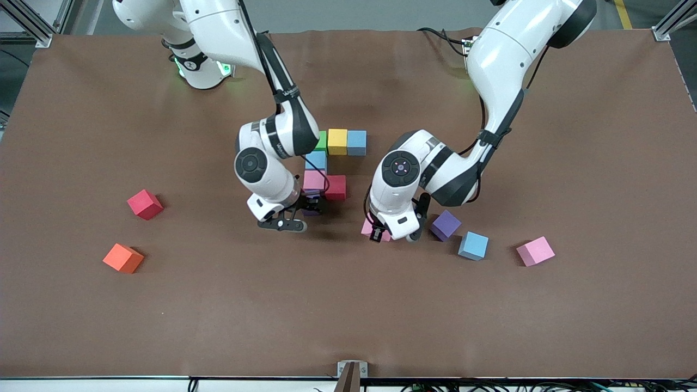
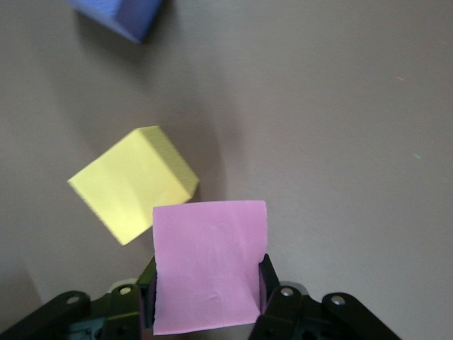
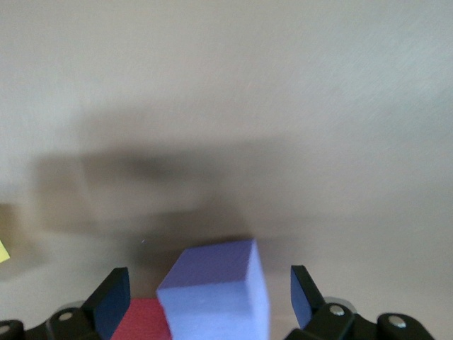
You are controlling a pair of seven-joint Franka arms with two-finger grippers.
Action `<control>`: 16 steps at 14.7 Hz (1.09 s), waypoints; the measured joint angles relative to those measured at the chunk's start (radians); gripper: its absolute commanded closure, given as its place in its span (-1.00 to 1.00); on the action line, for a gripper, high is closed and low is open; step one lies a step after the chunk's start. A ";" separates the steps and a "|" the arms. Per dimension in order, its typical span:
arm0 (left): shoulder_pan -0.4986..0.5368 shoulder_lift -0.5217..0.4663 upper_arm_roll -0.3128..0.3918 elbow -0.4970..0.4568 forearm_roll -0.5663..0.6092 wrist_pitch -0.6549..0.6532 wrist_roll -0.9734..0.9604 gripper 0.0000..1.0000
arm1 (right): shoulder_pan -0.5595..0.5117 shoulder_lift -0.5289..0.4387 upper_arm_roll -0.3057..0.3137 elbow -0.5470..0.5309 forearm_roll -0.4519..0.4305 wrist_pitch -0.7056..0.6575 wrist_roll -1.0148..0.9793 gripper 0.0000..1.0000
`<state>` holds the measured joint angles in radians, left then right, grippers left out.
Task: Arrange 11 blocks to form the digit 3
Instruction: 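Set the purple cube at the column base and open the right gripper, then move the right gripper to the red cube beside the orange cube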
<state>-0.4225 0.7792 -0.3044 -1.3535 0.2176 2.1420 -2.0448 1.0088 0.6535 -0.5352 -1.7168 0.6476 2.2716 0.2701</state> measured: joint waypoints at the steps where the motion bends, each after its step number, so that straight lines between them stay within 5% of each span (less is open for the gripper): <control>1: 0.000 0.000 -0.008 0.000 0.000 -0.024 -0.033 0.74 | -0.001 -0.001 -0.029 0.006 0.000 -0.018 -0.032 -1.00; 10: -0.037 -0.032 -0.060 0.004 0.000 -0.202 -0.166 0.75 | -0.026 -0.002 -0.391 -0.037 -0.001 -0.252 -0.554 -1.00; 16: -0.098 -0.035 -0.051 -0.009 0.061 -0.236 -0.212 0.75 | -0.232 0.000 -0.440 -0.078 -0.001 -0.255 -0.919 -1.00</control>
<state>-0.5208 0.7445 -0.3557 -1.3620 0.2786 1.9056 -2.2568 0.7769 0.6530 -0.9748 -1.7945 0.6470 2.0163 -0.6494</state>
